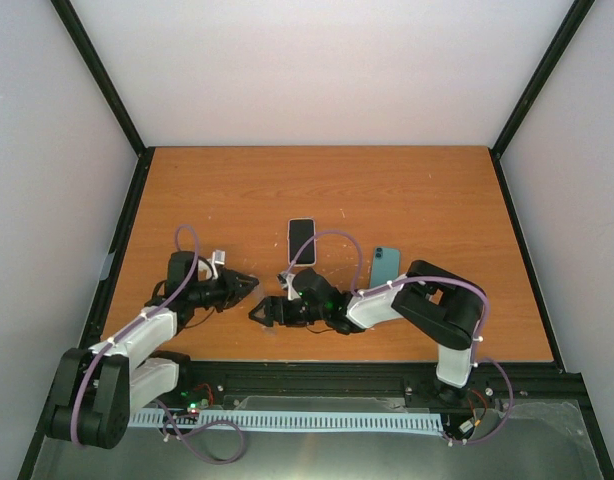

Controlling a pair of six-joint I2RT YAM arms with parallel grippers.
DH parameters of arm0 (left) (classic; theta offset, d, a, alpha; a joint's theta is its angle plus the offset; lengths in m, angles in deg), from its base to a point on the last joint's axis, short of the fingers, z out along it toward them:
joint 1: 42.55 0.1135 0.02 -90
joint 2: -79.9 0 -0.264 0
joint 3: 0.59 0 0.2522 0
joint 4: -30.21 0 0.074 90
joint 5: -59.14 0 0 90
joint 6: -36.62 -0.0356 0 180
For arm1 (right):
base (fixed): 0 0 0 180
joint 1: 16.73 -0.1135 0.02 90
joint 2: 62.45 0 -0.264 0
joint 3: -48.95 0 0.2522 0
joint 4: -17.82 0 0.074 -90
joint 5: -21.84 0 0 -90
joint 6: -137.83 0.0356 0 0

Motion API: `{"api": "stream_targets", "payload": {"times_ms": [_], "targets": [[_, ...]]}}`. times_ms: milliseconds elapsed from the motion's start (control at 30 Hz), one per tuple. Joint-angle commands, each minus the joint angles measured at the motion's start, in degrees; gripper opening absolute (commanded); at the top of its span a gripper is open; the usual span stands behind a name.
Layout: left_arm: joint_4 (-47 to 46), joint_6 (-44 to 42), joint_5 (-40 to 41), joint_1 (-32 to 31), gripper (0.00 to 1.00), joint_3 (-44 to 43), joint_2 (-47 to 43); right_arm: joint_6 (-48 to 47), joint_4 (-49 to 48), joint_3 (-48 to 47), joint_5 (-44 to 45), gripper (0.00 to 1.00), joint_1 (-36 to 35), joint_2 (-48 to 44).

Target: Put the phone into the phone case

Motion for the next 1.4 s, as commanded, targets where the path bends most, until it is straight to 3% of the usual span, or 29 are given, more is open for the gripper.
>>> {"api": "stream_targets", "payload": {"times_ms": [0, 200, 367, 467, 633, 800, 967, 1367], "targets": [[6.71, -5.06, 5.36, -1.03, 0.17, -7.39, 1.57, -5.2, 10.6, -1.0, 5.08, 0.96, -0.33, -2.57], [13.36, -7.16, 13.74, -7.17, 0.05, -13.38, 7.64, -8.13, 19.6, -1.29, 10.66, 1.0, -0.14, -6.67], [16.93, -7.72, 15.98, -11.24, 0.06, -18.5, 13.62, -11.85, 29.66, -0.27, 17.34, 1.0, 1.29, -13.91], [14.77, -7.59, 12.63, -11.61, 0.15, -19.16, 14.39, -14.02, 36.92, 0.64, 23.86, 1.0, 3.2, -19.78], [9.63, -6.5, 10.2, -11.61, 0.47, -18.4, 12.57, -14.06, 49.58, 1.1, 34.1, 0.99, 8.89, -25.78], [10.73, -7.79, 11.55, -11.61, 0.76, -18.47, 10.4, -13.69, 57.87, -0.16, 43.99, 0.98, 12.91, -27.62], [13.62, -8.96, 14.19, -11.19, 0.99, -18.93, 8.63, -14.88, 61.62, -2.46, 47.3, 0.99, 18.3, -24.99], [19.77, -13.56, 15.64, -9.34, 0.99, -18.07, 0.37, -16.46, 61.41, -5.79, 46.37, 1.0, 25.92, -15.86]]}}
